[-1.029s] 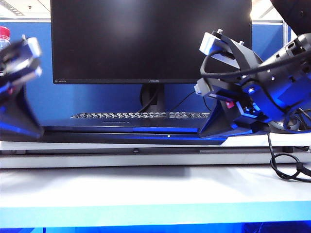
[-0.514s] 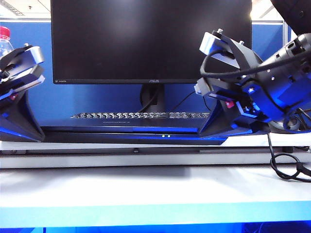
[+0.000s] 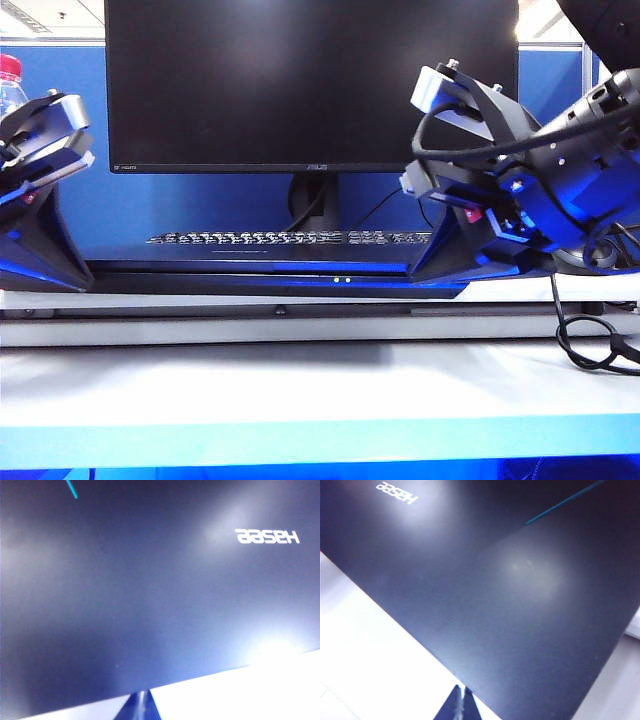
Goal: Open the lid of the black laptop.
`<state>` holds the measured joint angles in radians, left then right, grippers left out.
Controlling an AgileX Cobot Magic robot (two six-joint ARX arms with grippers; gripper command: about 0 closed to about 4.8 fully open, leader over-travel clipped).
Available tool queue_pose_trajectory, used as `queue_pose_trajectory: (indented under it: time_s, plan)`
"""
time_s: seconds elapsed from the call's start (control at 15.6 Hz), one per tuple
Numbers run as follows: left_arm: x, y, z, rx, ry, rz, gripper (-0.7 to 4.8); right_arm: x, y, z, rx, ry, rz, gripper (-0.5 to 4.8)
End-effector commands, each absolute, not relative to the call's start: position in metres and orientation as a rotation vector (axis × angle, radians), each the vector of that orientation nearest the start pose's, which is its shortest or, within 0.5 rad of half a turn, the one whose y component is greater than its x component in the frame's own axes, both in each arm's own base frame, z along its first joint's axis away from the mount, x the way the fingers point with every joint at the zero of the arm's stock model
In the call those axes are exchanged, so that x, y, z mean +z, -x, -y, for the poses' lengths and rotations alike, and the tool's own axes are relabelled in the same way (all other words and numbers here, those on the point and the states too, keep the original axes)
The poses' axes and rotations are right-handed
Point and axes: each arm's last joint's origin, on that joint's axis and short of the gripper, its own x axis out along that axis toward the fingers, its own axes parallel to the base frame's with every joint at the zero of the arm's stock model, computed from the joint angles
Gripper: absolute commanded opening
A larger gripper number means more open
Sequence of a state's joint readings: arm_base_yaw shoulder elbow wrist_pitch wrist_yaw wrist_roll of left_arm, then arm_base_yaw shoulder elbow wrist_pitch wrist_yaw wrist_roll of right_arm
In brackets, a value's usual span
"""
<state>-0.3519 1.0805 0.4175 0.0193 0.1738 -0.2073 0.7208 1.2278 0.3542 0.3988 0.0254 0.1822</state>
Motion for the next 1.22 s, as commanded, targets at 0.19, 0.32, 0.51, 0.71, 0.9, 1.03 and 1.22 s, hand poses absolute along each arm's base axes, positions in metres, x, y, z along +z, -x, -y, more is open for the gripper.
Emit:
queue_pose_trajectory:
  time_s: [0.19, 0.32, 0.51, 0.71, 0.9, 1.03, 1.22]
  plan:
    - [0.187, -0.189, 0.075, -0.447, 0.149, -0.607, 0.21, 0.166, -0.169, -0.146, 0.626, -0.014, -0.450, -0.07]
    - [0.197, -0.183, 0.071, -0.420, 0.144, -0.560, 0.19, 0.166, -0.169, -0.146, 0.627, -0.014, -0.450, -0.06]
    - [0.196, -0.179, 0.070, -0.422, 0.115, -0.587, 0.20, 0.166, -0.169, -0.146, 0.626, -0.014, -0.449, -0.06]
    - [0.194, -0.178, 0.070, -0.422, 0.107, -0.606, 0.20, 0.166, -0.169, -0.146, 0.627, -0.015, -0.446, -0.06]
    - [0.191, -0.176, 0.069, -0.434, 0.101, -0.639, 0.20, 0.167, -0.170, -0.146, 0.627, -0.018, -0.441, -0.06]
    - [0.190, -0.175, 0.069, -0.444, 0.101, -0.657, 0.20, 0.168, -0.170, -0.146, 0.628, -0.022, -0.431, -0.06]
    - [0.189, -0.175, 0.069, -0.439, 0.099, -0.658, 0.20, 0.168, -0.170, -0.147, 0.630, -0.024, -0.426, -0.06]
